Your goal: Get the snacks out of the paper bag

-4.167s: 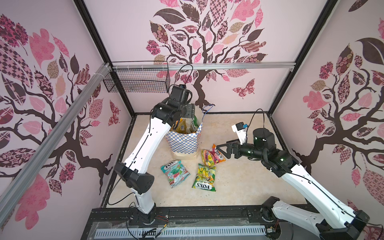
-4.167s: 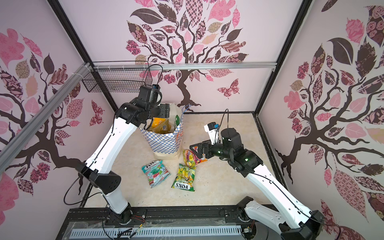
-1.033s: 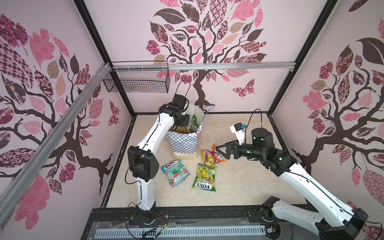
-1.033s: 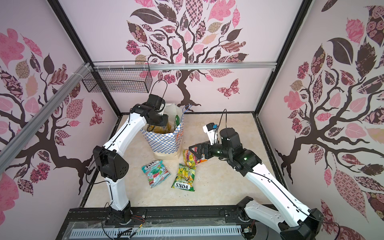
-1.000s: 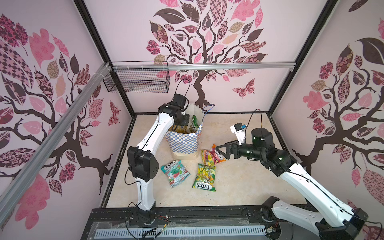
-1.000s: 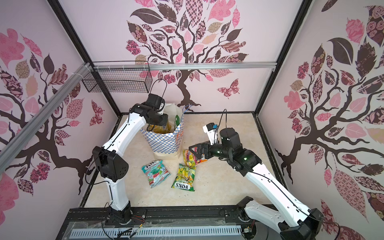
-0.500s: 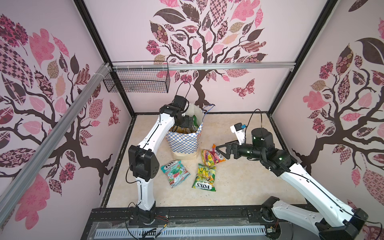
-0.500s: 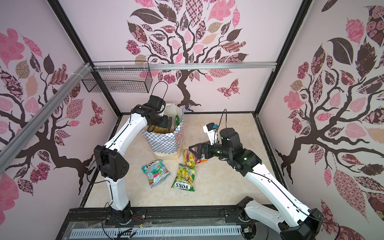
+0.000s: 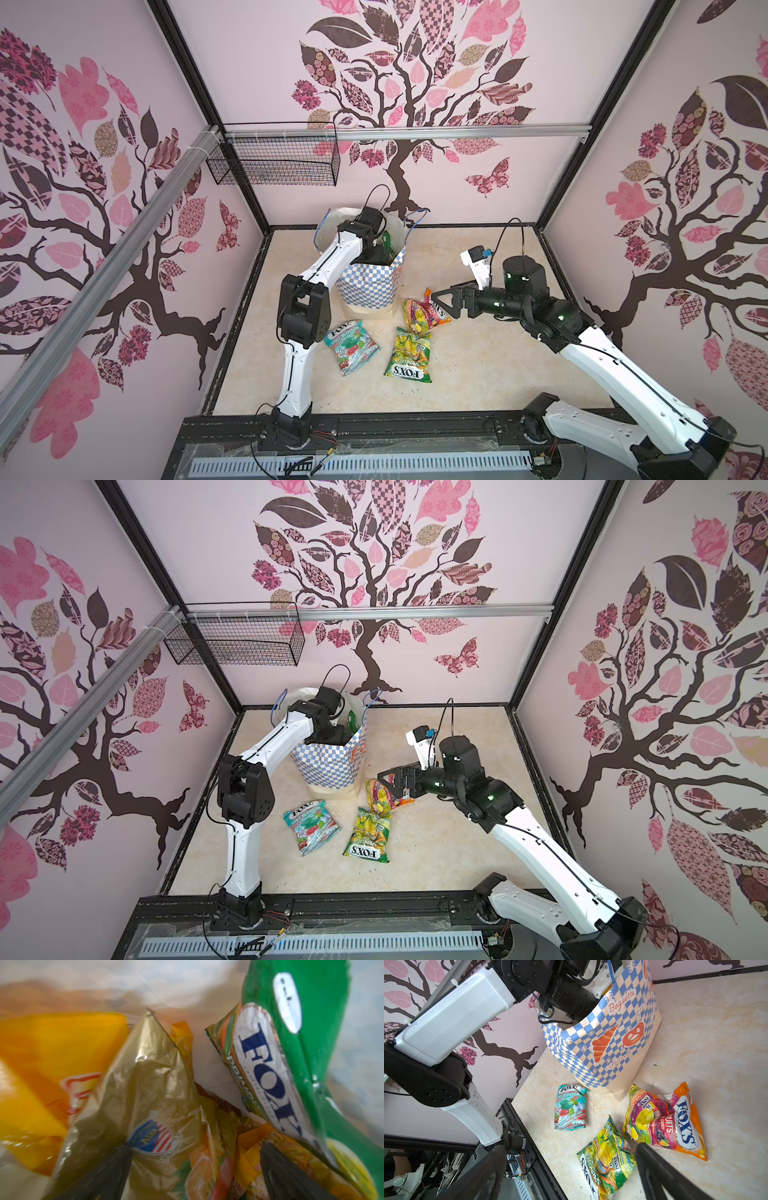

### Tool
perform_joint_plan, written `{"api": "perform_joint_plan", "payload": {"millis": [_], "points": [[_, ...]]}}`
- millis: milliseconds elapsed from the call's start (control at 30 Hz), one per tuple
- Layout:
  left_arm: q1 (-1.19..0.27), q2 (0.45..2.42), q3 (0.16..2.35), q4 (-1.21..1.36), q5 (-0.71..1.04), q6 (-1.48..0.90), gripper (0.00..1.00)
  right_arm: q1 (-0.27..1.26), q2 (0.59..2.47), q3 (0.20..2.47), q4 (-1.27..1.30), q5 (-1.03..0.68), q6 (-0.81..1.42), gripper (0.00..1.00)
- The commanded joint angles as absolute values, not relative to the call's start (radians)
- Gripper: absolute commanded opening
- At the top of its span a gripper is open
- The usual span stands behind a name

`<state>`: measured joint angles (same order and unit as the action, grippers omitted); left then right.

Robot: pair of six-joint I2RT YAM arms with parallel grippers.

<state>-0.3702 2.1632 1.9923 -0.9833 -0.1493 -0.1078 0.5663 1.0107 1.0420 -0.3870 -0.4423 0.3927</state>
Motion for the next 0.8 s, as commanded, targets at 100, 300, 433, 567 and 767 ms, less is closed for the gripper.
{"api": "perform_joint_plan", "payload": {"millis": [100, 300, 433, 567, 767], "points": [[-0.357, 2.265, 1.963, -1.005, -0.152, -0.112, 0.97, 0.568, 1.008, 1.066, -0.405, -0.446, 0.387, 1.0], [-0.357, 2.286, 1.97, -1.019, -0.131, -0.12, 0.58, 0.568, 1.011, 1.067, -0.402, -0.447, 0.39, 1.0], [-0.356, 2.275, 1.975, -1.028, -0.126, -0.123, 0.34, 0.568, 1.014, 1.069, -0.4, -0.449, 0.391, 1.0], [-0.356, 2.262, 1.985, -1.039, -0.123, -0.12, 0.11, 0.569, 1.013, 1.072, -0.398, -0.451, 0.394, 1.0], [-0.356, 2.222, 1.997, -1.043, -0.108, -0.121, 0.0, 0.568, 1.011, 1.071, -0.401, -0.449, 0.394, 1.0]]}}
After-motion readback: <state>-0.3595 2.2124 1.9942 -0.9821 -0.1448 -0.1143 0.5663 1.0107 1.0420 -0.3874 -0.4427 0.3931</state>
